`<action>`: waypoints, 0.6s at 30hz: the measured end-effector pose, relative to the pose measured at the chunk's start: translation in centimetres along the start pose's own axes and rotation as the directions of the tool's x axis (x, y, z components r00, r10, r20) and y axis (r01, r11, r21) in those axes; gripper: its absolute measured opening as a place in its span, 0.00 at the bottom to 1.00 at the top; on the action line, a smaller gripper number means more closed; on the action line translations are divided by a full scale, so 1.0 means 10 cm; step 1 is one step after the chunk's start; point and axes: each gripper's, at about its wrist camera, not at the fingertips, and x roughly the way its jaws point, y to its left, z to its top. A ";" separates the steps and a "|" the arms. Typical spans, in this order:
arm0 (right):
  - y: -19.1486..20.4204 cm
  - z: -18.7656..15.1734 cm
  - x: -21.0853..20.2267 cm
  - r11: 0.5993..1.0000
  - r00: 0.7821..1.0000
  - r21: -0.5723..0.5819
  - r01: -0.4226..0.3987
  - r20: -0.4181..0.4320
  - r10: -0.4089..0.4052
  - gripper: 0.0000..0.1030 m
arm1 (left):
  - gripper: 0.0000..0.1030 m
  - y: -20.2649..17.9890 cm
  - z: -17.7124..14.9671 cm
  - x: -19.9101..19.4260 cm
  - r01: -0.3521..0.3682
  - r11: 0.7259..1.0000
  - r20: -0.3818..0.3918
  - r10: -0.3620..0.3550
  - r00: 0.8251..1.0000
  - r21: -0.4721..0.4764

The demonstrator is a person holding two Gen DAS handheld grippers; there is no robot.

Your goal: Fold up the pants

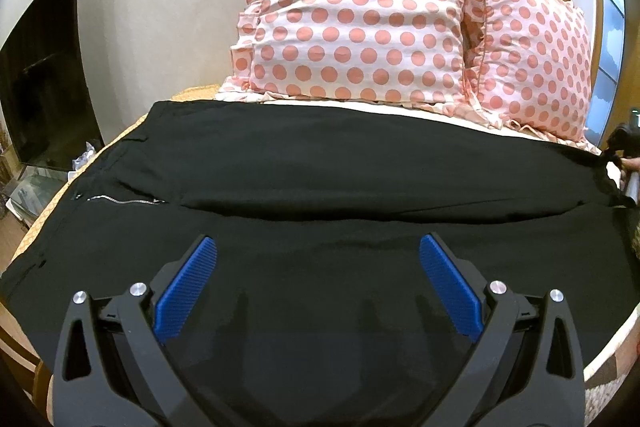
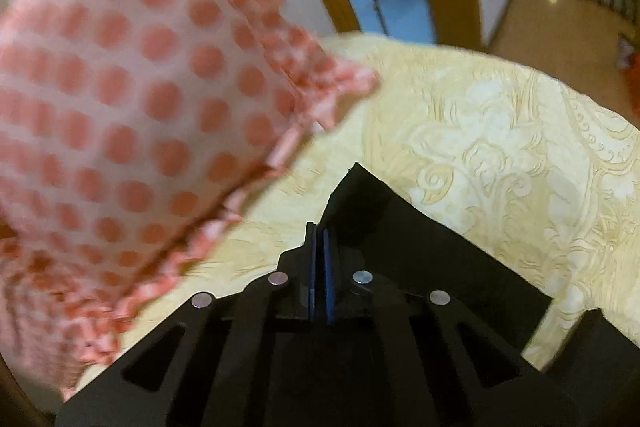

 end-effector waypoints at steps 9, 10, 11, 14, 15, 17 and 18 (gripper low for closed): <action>-0.46 -0.69 -1.42 0.967 0.960 0.005 -0.253 0.126 0.250 0.03 | 0.98 0.04 -0.06 -0.15 0.021 0.999 0.014 -0.020 1.000 -0.028; -0.61 -0.89 -1.56 0.968 0.961 0.019 -0.252 0.120 0.248 0.03 | 0.98 0.04 -0.06 -0.16 0.023 0.999 0.015 -0.023 1.000 -0.031; -0.67 -0.97 -1.58 0.969 0.963 0.027 -0.248 0.113 0.243 0.03 | 0.98 0.04 -0.06 -0.17 0.026 0.999 0.014 -0.026 1.000 -0.035; -0.89 -1.29 -1.65 0.972 0.973 0.054 -0.229 0.045 0.227 0.03 | 0.98 0.06 -0.04 -0.18 0.031 0.998 0.012 -0.030 0.999 -0.052; -0.95 -1.34 -1.62 0.969 0.972 0.074 -0.236 0.020 0.235 0.03 | 0.98 0.07 -0.02 -0.18 0.032 0.997 0.009 -0.031 0.999 -0.065; -1.01 -1.34 -1.56 0.966 0.971 0.098 -0.239 0.003 0.240 0.03 | 0.98 0.10 0.00 -0.17 0.042 0.995 0.004 -0.042 0.999 -0.089; -1.04 -1.34 -1.54 0.962 0.968 0.117 -0.248 -0.006 0.250 0.03 | 0.98 0.12 0.01 -0.17 0.046 0.993 -0.004 -0.047 0.999 -0.110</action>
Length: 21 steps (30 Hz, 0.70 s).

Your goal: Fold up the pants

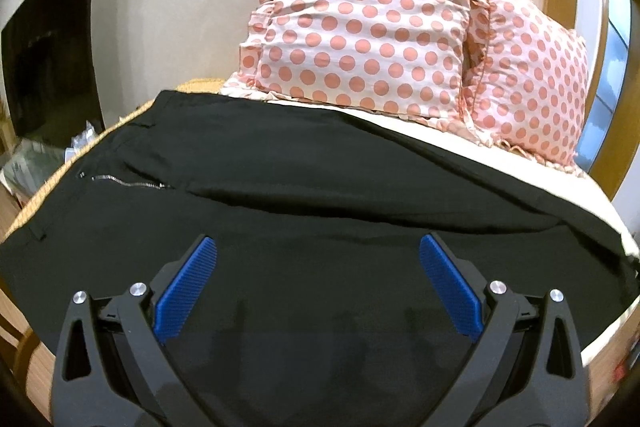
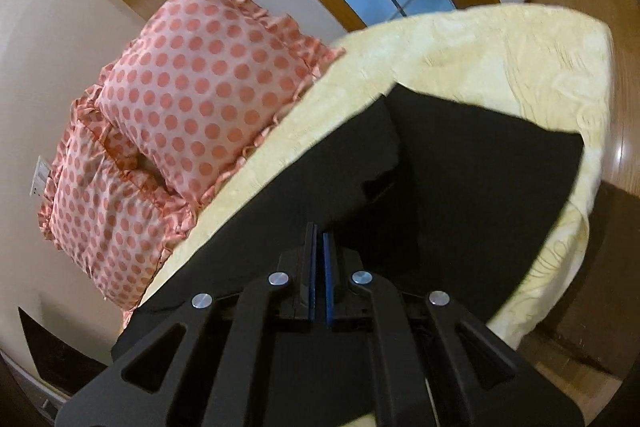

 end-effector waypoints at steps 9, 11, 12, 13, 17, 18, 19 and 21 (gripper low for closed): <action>-0.21 -0.04 0.10 0.989 0.997 0.138 -0.049 -0.057 0.057 0.30 | 0.98 0.18 -0.04 -0.01 -0.043 0.995 -0.047 0.039 0.998 -0.087; -0.18 -0.04 0.12 0.988 0.997 0.144 -0.053 -0.043 0.060 0.33 | 0.98 0.21 -0.02 -0.02 -0.031 0.994 -0.049 0.026 0.998 -0.106; -0.17 -0.04 0.14 0.988 0.998 0.143 -0.055 -0.032 0.060 0.32 | 0.98 0.21 -0.01 -0.02 -0.027 0.993 -0.050 0.022 0.998 -0.112; -0.16 -0.04 0.17 0.988 0.998 0.143 -0.054 -0.031 0.059 0.32 | 0.98 0.20 0.01 -0.01 -0.027 0.993 -0.053 0.021 0.998 -0.116; -0.21 0.03 0.37 0.975 0.992 0.191 -0.111 -0.046 0.121 0.03 | 0.98 0.16 0.08 -0.01 -0.022 0.996 -0.045 0.018 0.999 -0.090; -0.28 0.07 0.40 0.958 0.985 0.241 -0.154 -0.038 0.168 0.03 | 0.98 0.14 0.12 -0.01 -0.011 0.996 -0.046 0.007 0.999 -0.088; -0.34 0.10 0.40 0.943 0.979 0.273 -0.189 -0.022 0.202 0.03 | 0.98 0.15 0.17 0.00 0.011 0.996 -0.049 -0.015 0.999 -0.085; -0.41 0.19 0.28 0.909 0.959 0.308 -0.280 0.038 0.282 0.03 | 0.98 0.17 0.28 0.02 0.027 0.996 -0.055 -0.032 0.998 -0.091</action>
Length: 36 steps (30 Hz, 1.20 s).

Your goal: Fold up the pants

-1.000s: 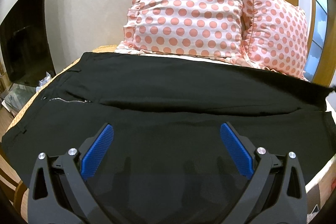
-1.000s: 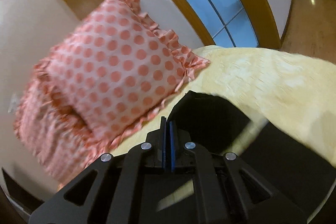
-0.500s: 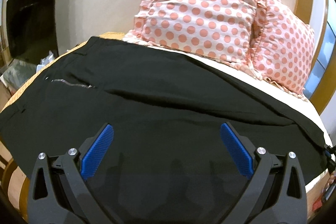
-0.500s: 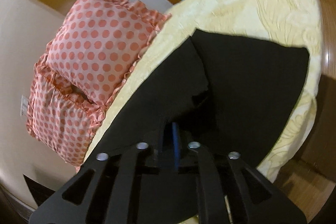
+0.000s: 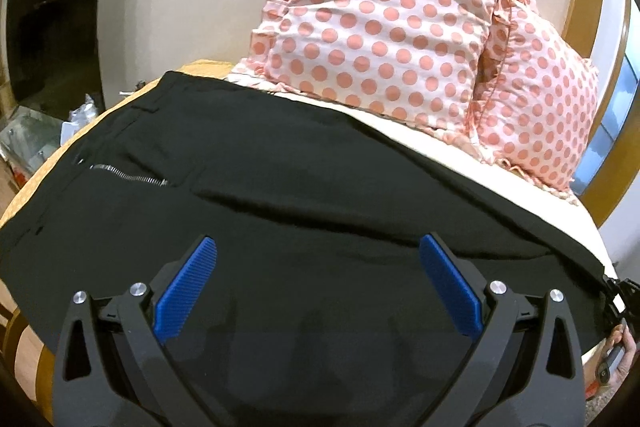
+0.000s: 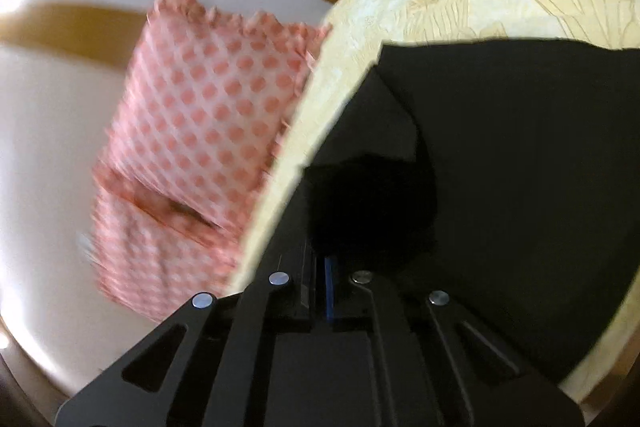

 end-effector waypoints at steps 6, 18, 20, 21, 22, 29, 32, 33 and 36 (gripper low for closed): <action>-0.05 0.09 -0.44 0.997 0.994 -0.011 -0.081 0.075 0.082 0.02 | 0.98 0.09 0.40 0.06 0.033 0.999 0.061 -0.033 0.998 0.000; -0.24 0.14 -0.49 0.997 0.997 0.018 -0.070 0.046 0.069 0.02 | 0.88 0.26 1.50 1.61 -0.123 0.990 -0.183 0.109 0.977 -0.066; -0.21 0.15 -0.48 0.998 0.997 0.009 -0.068 0.042 0.068 0.02 | 0.80 0.38 1.54 1.86 -0.162 0.981 -0.236 0.134 0.962 -0.104; -0.20 0.16 -0.47 0.998 0.997 0.005 -0.066 0.040 0.066 0.02 | 0.78 0.45 1.57 1.99 -0.187 0.974 -0.265 0.148 0.953 -0.127; -0.19 0.16 -0.47 0.998 0.997 -0.001 -0.063 0.037 0.063 0.02 | 0.72 0.54 1.58 2.12 -0.209 0.964 -0.294 0.155 0.943 -0.163; -0.10 0.26 -0.35 0.999 1.000 -0.047 -0.023 0.020 0.024 0.02 | 0.15 1.04 1.54 2.27 -0.222 0.909 -0.350 0.092 0.932 -0.353; 0.03 0.37 -0.22 0.996 1.000 -0.089 -0.009 0.012 0.010 0.02 | 0.13 1.08 1.58 1.88 -0.190 0.922 -0.287 0.091 0.954 -0.339; 0.13 0.43 -0.18 0.993 1.000 -0.121 -0.008 0.017 0.010 0.02 | 0.13 1.05 1.60 1.67 -0.175 0.932 -0.250 0.096 0.963 -0.316; 0.40 0.55 -0.27 0.979 0.997 -0.199 -0.040 0.051 0.051 0.02 | 0.13 0.97 1.51 0.92 -0.132 0.960 -0.128 0.102 0.987 -0.249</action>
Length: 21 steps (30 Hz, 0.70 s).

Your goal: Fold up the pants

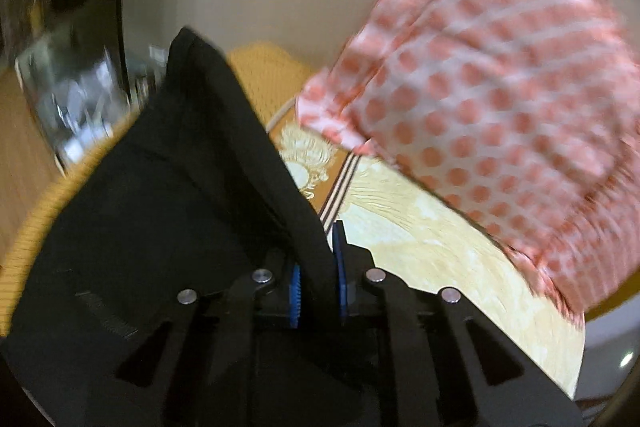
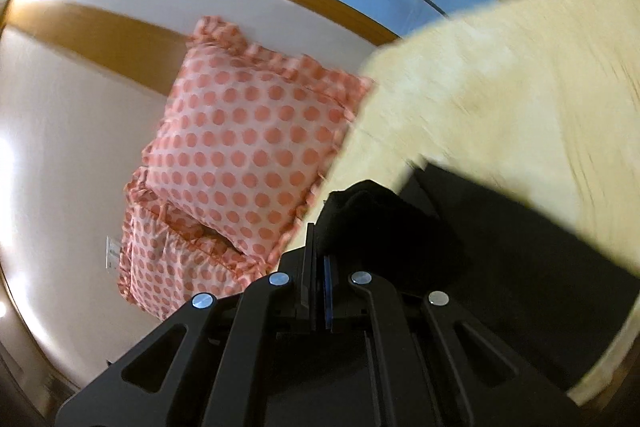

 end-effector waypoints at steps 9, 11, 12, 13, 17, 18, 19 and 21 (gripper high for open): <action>-0.43 -0.15 -0.29 0.982 0.983 0.043 0.182 -0.045 -0.180 0.02 | 0.14 0.91 -1.78 -1.03 -0.023 0.996 0.049 0.027 0.998 -0.086; -0.58 -0.24 -0.30 0.975 0.979 0.090 0.201 -0.064 -0.195 0.03 | 0.14 1.02 -2.02 -1.00 -0.037 0.991 0.016 0.040 0.999 -0.129; -0.62 -0.26 -0.31 0.973 0.976 0.093 0.212 -0.068 -0.207 0.03 | 0.14 1.09 -2.10 -1.00 -0.031 0.988 0.014 0.034 0.999 -0.151; -0.63 -0.27 -0.31 0.972 0.975 0.092 0.215 -0.069 -0.209 0.03 | 0.14 1.14 -2.14 -1.01 -0.014 0.985 0.022 0.018 1.000 -0.169; -0.61 -0.26 -0.31 0.972 0.976 0.093 0.214 -0.069 -0.208 0.03 | 0.19 1.12 -2.09 -1.05 0.008 0.984 0.054 0.002 0.999 -0.180; -0.62 -0.26 -0.30 0.970 0.973 0.095 0.224 -0.076 -0.218 0.03 | 0.19 1.12 -2.09 -1.05 0.012 0.985 0.059 -0.002 0.998 -0.173; -0.62 -0.25 -0.28 0.968 0.971 0.098 0.230 -0.083 -0.223 0.03 | 0.20 1.11 -2.09 -1.04 0.012 0.985 0.060 -0.002 0.998 -0.169; -0.60 -0.21 -0.22 0.964 0.965 0.098 0.249 -0.107 -0.239 0.03 | 0.20 1.11 -2.06 -1.03 0.023 0.985 0.062 -0.012 0.998 -0.169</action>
